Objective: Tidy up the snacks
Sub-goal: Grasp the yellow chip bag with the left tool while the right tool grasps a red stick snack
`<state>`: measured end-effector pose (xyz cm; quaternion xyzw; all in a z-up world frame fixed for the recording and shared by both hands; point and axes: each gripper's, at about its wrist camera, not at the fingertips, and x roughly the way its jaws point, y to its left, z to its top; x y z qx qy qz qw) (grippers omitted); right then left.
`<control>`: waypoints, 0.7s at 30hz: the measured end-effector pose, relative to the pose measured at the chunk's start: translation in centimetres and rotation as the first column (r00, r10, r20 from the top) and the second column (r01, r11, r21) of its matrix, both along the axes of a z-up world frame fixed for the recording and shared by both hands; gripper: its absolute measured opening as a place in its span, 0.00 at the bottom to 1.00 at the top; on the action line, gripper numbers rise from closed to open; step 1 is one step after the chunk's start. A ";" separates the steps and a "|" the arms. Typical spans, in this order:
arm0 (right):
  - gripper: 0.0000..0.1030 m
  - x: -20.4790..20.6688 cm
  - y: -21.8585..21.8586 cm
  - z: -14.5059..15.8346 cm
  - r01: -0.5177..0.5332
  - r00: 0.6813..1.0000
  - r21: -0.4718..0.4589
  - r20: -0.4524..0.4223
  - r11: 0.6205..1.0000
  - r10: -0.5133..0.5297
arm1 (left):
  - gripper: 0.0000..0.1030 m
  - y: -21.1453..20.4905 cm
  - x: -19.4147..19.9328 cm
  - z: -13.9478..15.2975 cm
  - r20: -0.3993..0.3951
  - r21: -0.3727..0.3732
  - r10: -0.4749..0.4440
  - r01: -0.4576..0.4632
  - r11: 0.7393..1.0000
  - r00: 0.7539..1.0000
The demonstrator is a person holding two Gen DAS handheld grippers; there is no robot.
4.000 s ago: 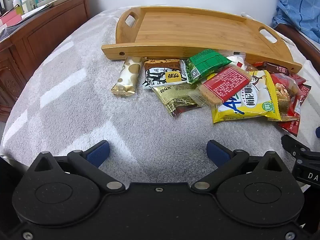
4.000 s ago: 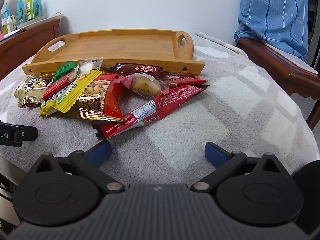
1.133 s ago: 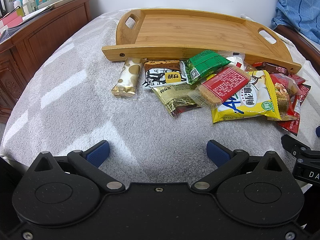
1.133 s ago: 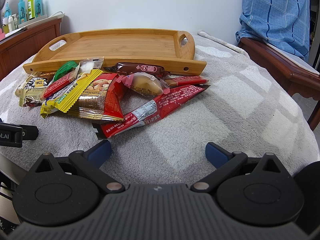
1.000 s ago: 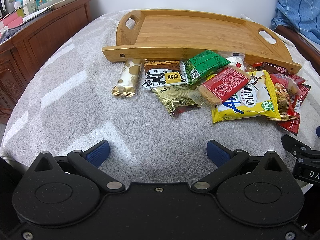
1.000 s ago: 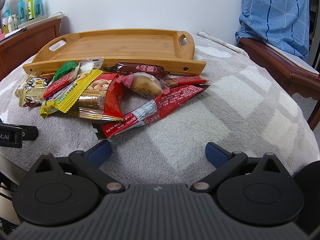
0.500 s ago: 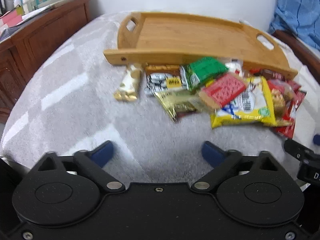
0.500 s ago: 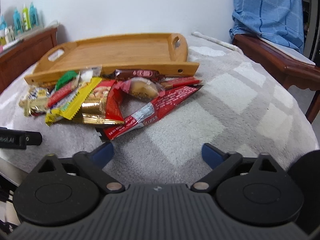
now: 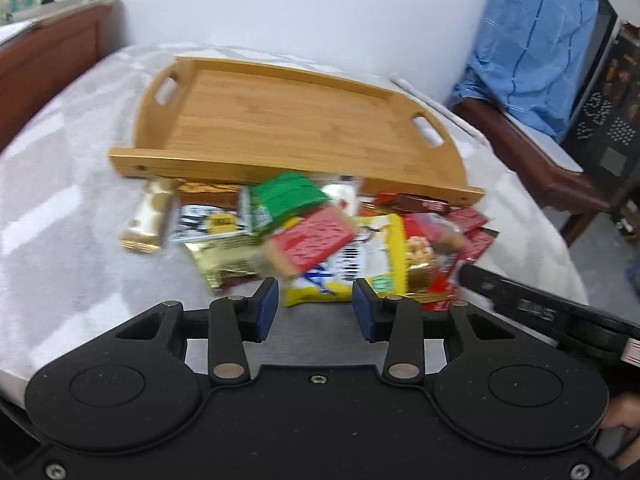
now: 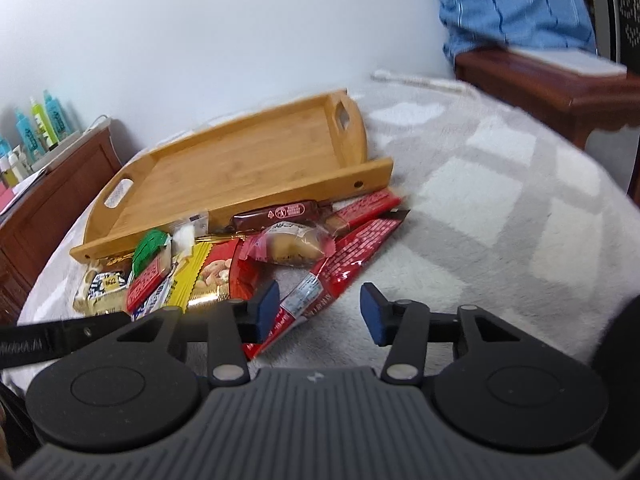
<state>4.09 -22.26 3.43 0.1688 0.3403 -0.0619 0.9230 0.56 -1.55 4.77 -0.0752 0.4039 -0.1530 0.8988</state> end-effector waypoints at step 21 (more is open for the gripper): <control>0.39 -0.3 -2.1 -1.3 0.128 0.990 -0.115 -0.049 0.985 -0.135 | 0.71 -2.8 2.6 -2.2 -0.039 -0.025 0.015 -0.015 1.000 0.999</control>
